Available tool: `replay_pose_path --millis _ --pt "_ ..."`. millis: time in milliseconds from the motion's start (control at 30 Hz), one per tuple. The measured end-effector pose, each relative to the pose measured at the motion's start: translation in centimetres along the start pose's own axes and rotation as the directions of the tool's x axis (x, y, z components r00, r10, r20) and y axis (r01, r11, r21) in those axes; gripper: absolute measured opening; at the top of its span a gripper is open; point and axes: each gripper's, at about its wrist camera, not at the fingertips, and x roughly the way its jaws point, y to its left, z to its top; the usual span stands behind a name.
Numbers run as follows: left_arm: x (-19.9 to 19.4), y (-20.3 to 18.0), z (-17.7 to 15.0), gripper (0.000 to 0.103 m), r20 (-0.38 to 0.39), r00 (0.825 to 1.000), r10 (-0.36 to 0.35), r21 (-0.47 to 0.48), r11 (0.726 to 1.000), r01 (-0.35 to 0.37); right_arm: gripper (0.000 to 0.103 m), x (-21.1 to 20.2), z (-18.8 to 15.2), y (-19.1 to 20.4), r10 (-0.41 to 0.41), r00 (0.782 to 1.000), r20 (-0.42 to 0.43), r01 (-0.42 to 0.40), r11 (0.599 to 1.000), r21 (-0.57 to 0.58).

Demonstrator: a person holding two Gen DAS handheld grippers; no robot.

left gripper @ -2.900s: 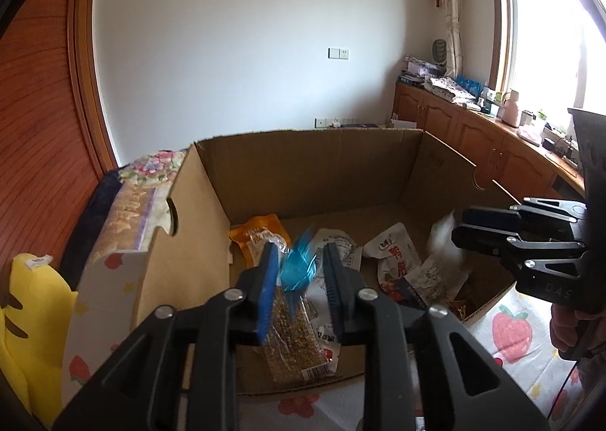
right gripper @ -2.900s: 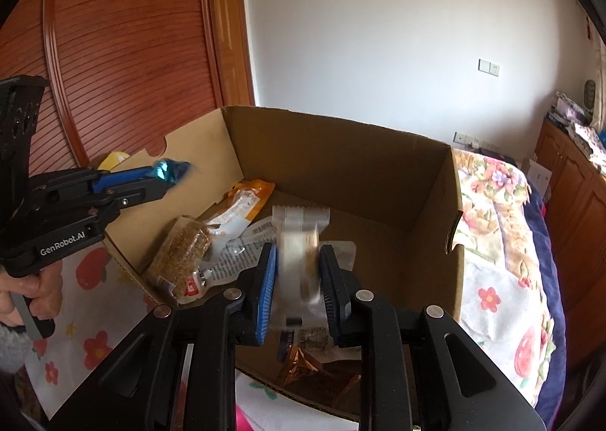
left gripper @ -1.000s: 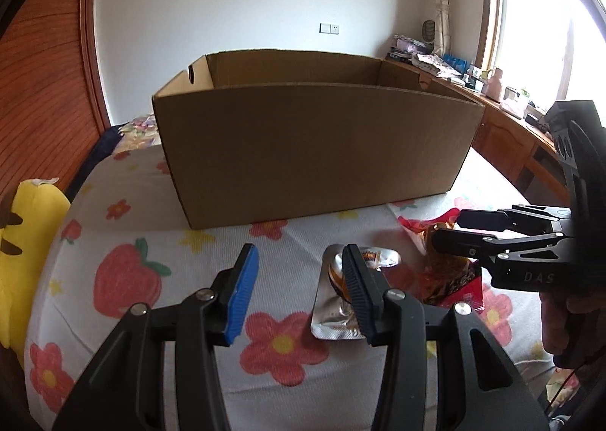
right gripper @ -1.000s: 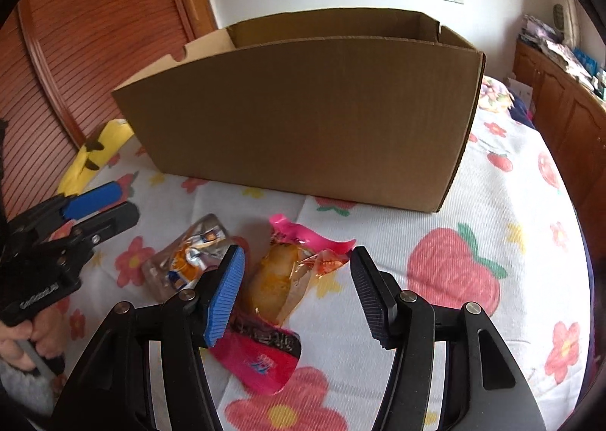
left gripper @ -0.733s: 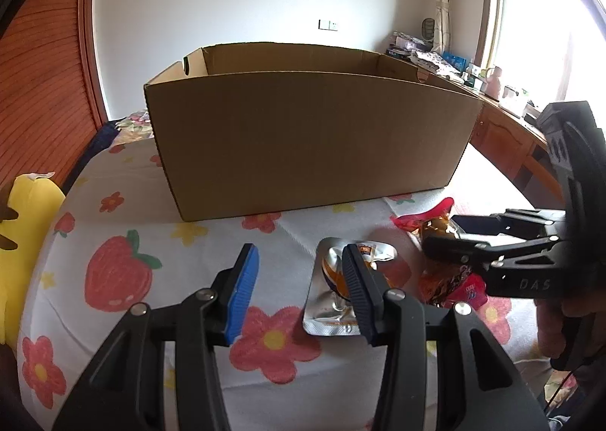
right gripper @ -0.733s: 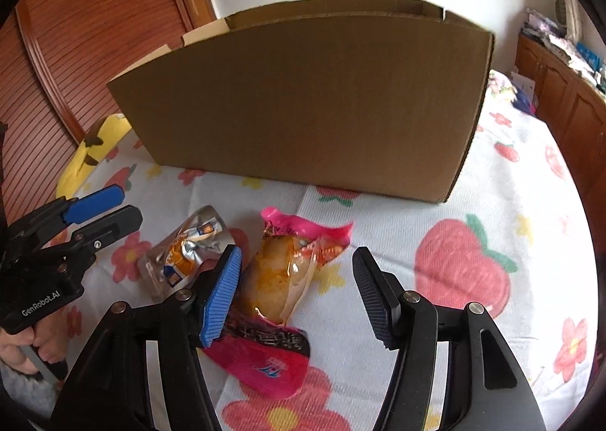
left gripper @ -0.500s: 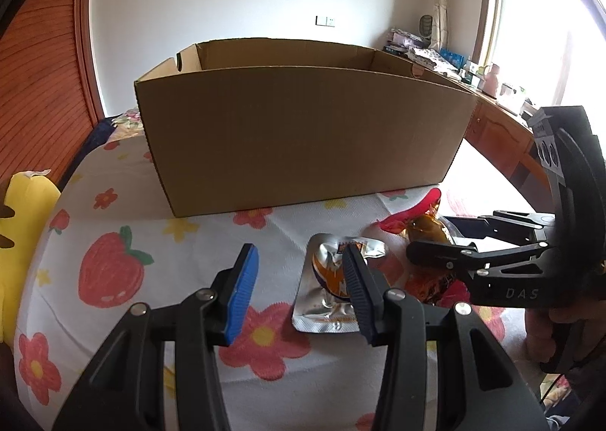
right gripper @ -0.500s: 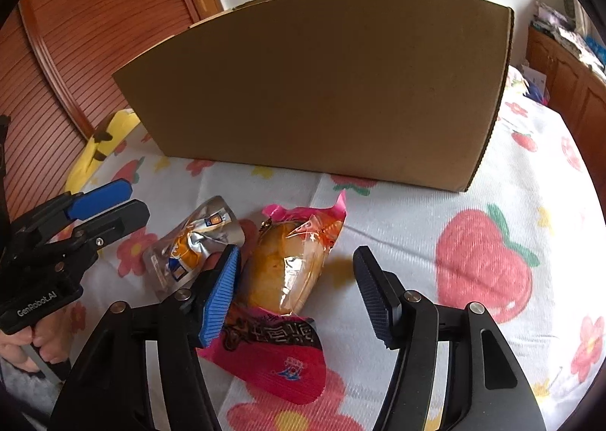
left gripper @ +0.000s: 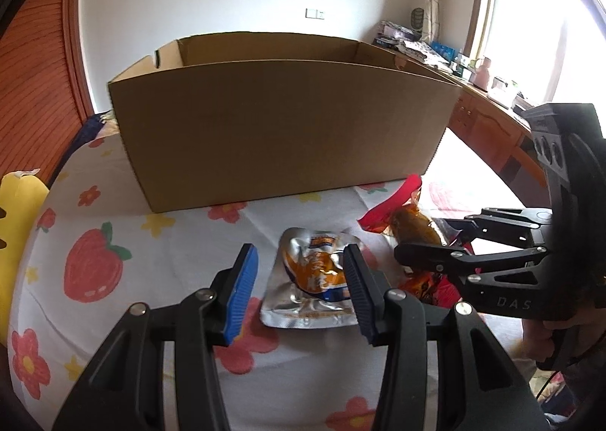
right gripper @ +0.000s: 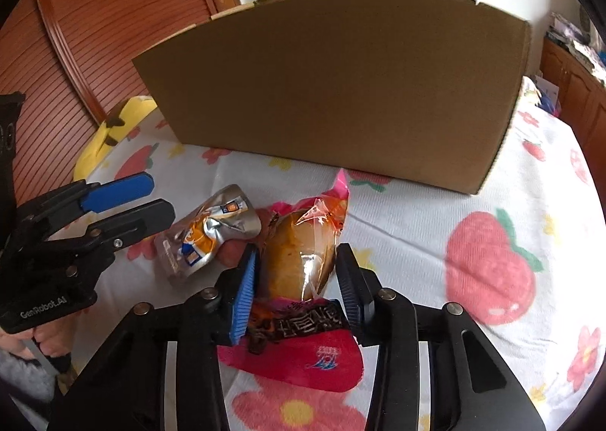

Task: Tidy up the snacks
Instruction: 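Grasp the pink-wrapped bread roll with the right gripper while the left gripper grasps the silver-and-orange packet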

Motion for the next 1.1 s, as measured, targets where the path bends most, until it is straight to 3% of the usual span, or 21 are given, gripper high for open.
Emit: replay_pose_path --millis 333,600,1000,1100 --pt "1.9 -0.7 0.6 0.048 -0.082 0.997 0.003 0.015 1.0 -0.001 0.041 -1.8 -1.9 -1.2 -0.038 0.999 0.006 0.038 0.999 -0.024" --pt "3.7 -1.1 1.2 0.049 -0.139 0.99 0.038 0.063 0.998 -0.03 0.042 -1.6 -2.1 -2.1 0.013 1.0 0.008 -0.013 1.0 0.017" --pt "4.9 -0.5 1.2 0.053 -0.175 0.984 0.042 0.075 0.997 -0.029 0.042 -1.8 -2.2 -2.4 0.025 1.0 0.012 -0.025 0.999 0.025" --pt "5.1 -0.5 1.0 0.059 -0.171 0.984 0.057 0.092 0.995 -0.042 0.042 -1.9 -2.2 -2.5 0.029 0.999 0.013 -0.029 0.999 0.027"
